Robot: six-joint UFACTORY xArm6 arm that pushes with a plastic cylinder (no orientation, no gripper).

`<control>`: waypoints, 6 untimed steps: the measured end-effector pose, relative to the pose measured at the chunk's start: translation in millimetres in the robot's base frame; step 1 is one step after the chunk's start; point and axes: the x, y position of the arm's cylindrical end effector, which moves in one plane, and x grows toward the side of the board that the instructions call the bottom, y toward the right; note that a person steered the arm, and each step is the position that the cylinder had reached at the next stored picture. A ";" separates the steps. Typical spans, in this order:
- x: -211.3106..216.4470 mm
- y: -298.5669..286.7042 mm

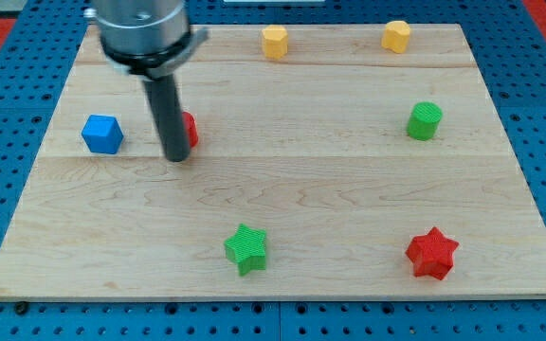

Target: Move the red circle towards the top right of the board

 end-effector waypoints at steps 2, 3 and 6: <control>-47.8 -7.3; -44.5 59.8; -68.0 246.5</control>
